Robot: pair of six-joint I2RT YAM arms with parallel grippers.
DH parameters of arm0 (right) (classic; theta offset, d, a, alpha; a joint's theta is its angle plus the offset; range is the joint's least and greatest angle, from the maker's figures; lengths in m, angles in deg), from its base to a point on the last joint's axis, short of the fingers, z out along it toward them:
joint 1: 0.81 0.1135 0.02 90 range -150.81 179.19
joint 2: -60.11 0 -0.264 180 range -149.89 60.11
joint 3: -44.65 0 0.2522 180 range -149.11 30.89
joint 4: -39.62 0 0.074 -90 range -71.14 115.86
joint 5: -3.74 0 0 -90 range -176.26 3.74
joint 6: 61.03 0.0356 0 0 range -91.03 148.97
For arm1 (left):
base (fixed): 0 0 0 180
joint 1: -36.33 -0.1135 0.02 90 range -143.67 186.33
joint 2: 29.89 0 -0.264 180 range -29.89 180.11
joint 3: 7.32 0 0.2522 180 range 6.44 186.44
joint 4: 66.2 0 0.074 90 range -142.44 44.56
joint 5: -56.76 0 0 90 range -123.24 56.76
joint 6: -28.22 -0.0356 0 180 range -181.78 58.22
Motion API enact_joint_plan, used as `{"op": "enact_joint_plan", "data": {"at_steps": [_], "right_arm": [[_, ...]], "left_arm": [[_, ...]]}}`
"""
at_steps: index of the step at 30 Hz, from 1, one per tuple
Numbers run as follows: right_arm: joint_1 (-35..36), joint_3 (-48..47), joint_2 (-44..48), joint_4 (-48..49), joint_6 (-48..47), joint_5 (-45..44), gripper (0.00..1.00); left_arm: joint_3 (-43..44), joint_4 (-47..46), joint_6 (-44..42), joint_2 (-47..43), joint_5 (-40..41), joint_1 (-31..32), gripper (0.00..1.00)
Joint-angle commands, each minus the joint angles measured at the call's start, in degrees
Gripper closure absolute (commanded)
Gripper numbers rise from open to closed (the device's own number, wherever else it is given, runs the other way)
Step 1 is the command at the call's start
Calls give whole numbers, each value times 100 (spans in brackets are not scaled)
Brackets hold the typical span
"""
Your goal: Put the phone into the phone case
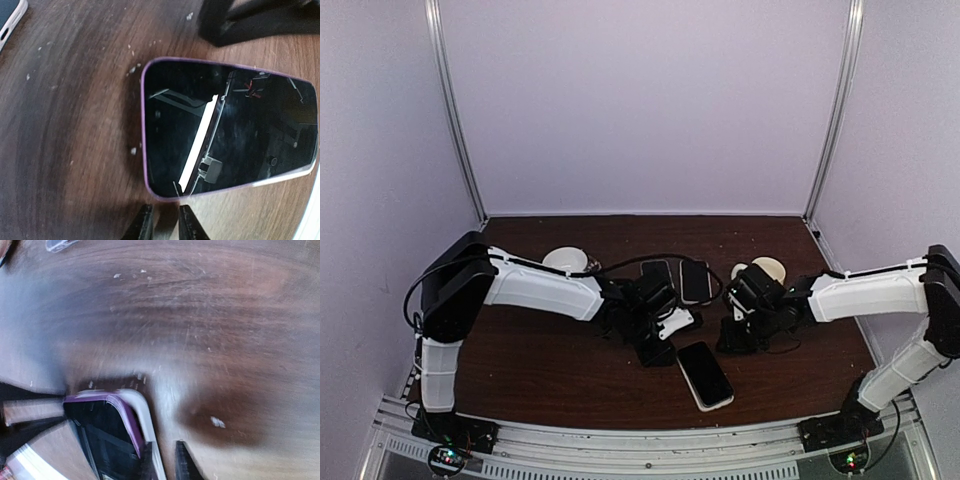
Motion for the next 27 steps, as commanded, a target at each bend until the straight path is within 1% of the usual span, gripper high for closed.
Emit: {"op": "enact_joint_plan", "data": {"at_steps": [1, 3, 5, 7, 9, 11, 12, 13, 17, 21, 27], "right_arm": [[80, 74, 710, -933, -159, -332, 74], [208, 308, 968, -993, 5, -177, 65], [379, 550, 1223, -1008, 236, -79, 63], [525, 780, 1480, -960, 501, -19, 64], [627, 1024, 1714, -704, 767, 90, 66], [668, 1275, 1870, -262, 979, 301, 68], [674, 1364, 1923, -82, 1053, 388, 68], [682, 1429, 1955, 50, 1100, 437, 69], [706, 1543, 1933, 118, 1145, 457, 72], [764, 1599, 1804, 271, 1174, 585, 79], [896, 1595, 1973, 17, 1221, 605, 85]], "left_arm": [[-197, -267, -146, -446, 333, 21, 75], [-220, -167, -174, -479, 360, 22, 74], [-258, -63, -178, -510, 246, 23, 73], [-429, -112, -268, -620, -51, 77, 73], [-760, -365, -725, -781, -434, 265, 72], [-1154, -661, -1436, -921, -817, 568, 68], [-1328, -849, -1821, -955, -792, 739, 68], [-1419, -983, -1987, -937, -661, 872, 68], [-967, -679, -2100, -551, -220, 980, 72], [-576, -431, -2226, -206, -193, 992, 76], [-342, -395, -2367, 9, -125, 991, 79]]}}
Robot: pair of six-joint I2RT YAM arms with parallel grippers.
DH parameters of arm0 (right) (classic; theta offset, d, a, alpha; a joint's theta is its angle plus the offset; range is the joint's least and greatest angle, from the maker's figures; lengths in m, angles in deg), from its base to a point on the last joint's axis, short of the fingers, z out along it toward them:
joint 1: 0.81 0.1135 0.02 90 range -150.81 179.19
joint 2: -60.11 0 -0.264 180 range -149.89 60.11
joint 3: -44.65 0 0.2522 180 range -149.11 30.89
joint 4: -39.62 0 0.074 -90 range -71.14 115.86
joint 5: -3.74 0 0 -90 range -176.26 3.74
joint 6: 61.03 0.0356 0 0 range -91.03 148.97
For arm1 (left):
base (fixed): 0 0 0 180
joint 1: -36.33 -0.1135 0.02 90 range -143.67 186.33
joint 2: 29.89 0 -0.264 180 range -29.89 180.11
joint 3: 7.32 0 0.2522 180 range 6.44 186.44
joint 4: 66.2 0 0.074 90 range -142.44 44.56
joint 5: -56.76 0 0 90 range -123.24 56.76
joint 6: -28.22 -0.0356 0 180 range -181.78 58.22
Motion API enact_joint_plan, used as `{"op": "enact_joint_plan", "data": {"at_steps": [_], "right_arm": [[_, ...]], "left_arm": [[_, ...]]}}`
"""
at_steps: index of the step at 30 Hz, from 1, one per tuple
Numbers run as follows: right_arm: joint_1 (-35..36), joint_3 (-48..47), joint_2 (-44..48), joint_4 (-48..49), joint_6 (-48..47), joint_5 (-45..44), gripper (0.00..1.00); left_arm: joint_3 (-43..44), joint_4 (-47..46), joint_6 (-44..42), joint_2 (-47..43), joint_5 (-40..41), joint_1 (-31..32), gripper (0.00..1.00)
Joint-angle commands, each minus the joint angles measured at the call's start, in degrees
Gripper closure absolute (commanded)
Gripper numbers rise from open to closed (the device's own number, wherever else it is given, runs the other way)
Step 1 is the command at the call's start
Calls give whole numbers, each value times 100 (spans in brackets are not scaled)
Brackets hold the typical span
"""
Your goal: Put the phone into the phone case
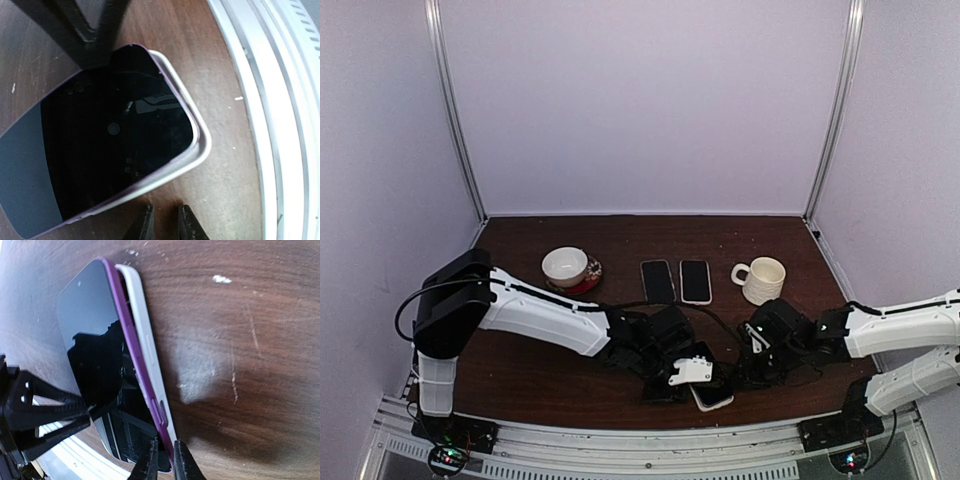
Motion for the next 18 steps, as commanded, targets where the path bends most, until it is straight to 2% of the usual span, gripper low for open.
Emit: {"op": "enact_joint_plan", "data": {"at_steps": [1, 10, 18], "right_arm": [[109, 63, 183, -93, 112, 78, 86], [361, 134, 67, 143, 397, 327, 88], [431, 23, -138, -275, 385, 165, 89]], "left_arm": [[257, 87, -285, 279, 122, -18, 79], [453, 241, -420, 402, -48, -19, 81], [455, 221, -396, 393, -2, -16, 82]]}}
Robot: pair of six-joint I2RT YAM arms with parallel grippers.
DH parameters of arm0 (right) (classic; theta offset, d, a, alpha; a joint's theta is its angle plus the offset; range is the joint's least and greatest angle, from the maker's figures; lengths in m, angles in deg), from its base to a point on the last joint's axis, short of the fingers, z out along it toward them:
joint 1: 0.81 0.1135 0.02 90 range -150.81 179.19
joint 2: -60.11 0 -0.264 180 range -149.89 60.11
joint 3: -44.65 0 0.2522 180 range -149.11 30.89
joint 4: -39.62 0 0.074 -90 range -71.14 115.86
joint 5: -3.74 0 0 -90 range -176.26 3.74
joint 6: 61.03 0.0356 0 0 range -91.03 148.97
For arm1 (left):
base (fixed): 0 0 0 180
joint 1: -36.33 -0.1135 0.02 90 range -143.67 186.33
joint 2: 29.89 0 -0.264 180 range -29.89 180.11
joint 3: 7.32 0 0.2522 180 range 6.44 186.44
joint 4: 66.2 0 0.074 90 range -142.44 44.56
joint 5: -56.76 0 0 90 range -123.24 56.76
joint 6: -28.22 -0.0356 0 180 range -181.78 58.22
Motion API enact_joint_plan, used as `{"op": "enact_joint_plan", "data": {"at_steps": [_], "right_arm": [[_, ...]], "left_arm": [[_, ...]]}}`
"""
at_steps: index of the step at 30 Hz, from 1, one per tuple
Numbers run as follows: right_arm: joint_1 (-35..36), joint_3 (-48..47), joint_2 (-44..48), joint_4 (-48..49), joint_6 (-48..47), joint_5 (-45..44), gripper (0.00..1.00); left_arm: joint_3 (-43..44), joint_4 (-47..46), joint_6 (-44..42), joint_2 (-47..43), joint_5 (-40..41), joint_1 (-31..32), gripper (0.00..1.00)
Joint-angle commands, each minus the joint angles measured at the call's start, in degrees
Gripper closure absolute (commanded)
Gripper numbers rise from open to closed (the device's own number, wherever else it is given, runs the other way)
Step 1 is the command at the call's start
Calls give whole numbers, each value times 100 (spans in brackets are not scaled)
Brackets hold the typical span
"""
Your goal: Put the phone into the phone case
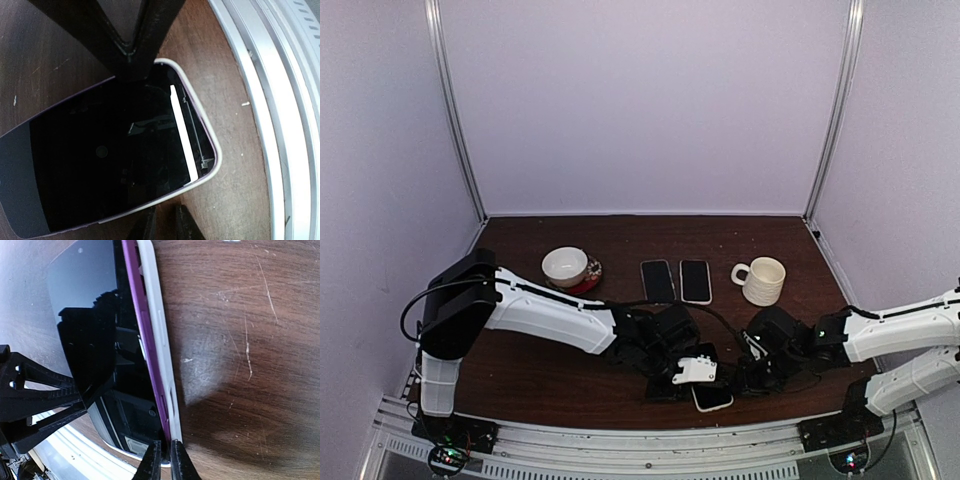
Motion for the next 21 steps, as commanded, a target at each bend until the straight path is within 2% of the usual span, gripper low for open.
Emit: {"op": "enact_joint_plan", "data": {"at_steps": [1, 5, 9, 11, 15, 18, 21], "right_arm": [[86, -119, -144, -621, 2, -56, 88], [86, -553, -266, -1837, -362, -764, 85], [77, -1010, -184, -2271, -700, -1097, 78], [77, -1220, -128, -2318, -840, -1195, 71], [86, -1518, -161, -2236, -971, -1425, 37], [140, -1514, -319, -1849, -929, -1512, 34], [148, -1421, -470, -1366, -905, -1524, 35]], "left_arm": [[81, -1, -80, 172, -40, -5, 82], [11, -92, -11, 38, -38, -11, 84], [-217, -344, 252, -308, -90, -125, 84], [-364, -463, 485, -590, -249, -274, 84], [-626, -719, 1179, -1024, -646, -778, 84], [-694, -1084, 2076, -1088, -670, -1227, 83], [-235, -1090, 2669, -799, -716, -1481, 82]]}}
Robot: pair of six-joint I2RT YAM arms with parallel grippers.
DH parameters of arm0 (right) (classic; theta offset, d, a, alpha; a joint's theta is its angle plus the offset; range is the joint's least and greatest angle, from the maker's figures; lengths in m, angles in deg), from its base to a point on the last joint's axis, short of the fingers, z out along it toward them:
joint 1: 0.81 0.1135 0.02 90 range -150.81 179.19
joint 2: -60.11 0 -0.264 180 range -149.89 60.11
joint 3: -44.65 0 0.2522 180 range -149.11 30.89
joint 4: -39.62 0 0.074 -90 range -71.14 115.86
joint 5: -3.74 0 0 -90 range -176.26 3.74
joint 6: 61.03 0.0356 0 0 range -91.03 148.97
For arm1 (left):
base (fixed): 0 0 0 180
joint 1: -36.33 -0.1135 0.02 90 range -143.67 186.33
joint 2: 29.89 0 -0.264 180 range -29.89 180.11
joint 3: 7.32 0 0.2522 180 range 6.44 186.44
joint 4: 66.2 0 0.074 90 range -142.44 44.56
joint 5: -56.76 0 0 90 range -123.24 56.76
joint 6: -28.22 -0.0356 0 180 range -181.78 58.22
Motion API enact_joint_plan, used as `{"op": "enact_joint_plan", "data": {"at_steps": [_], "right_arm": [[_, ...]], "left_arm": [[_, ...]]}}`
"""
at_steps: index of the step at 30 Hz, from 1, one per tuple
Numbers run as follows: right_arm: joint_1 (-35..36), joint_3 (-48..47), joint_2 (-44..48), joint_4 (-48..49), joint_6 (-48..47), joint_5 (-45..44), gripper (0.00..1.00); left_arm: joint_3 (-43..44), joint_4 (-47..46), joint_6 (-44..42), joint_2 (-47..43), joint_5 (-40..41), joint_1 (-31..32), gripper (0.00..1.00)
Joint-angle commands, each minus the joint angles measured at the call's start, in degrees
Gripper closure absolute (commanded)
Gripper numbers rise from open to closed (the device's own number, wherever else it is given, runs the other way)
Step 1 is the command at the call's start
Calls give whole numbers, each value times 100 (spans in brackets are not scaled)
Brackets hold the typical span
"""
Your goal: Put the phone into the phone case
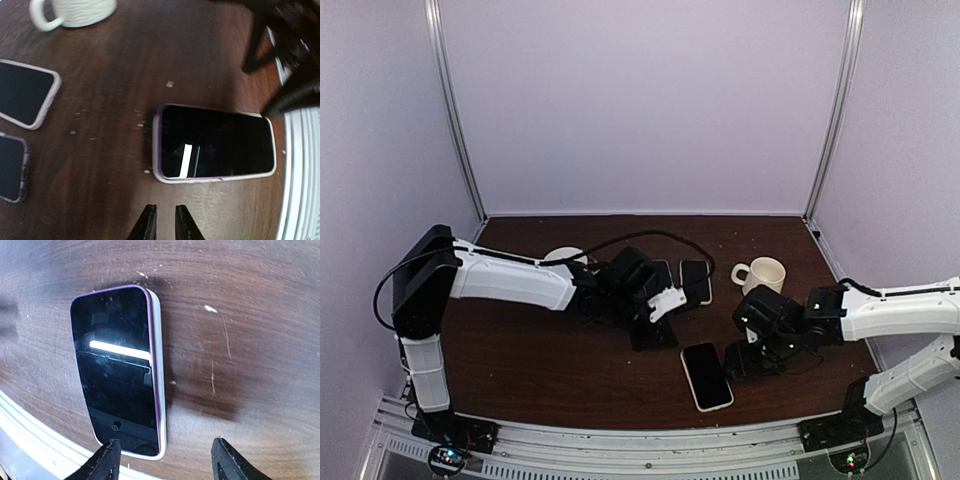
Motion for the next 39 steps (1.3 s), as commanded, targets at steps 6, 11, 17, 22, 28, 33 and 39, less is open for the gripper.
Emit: {"op": "enact_joint_plan", "data": {"at_steps": [6, 11, 17, 22, 28, 33, 39], "right_arm": [[57, 185, -337, 1120, -133, -4, 50], [344, 355, 109, 500, -156, -203, 55], [1161, 718, 441, 193, 748, 100, 73], [1469, 1077, 301, 775, 1183, 75, 85], [1471, 954, -348, 1177, 1166, -103, 89], [1475, 802, -418, 1179, 1256, -556, 92], [1425, 835, -255, 1369, 1351, -1275, 92]], "left_arm": [[1218, -80, 1489, 903, -153, -314, 69], [1754, 42, 1536, 1409, -131, -312, 74], [2188, 255, 1569, 1843, 87, -308, 82], [2354, 363, 1420, 1997, 242, -301, 83], [2537, 661, 1120, 2129, 382, -174, 84], [2875, 1293, 982, 2266, 490, -69, 86], [2868, 2002, 1009, 2243, 153, 26, 87]]}}
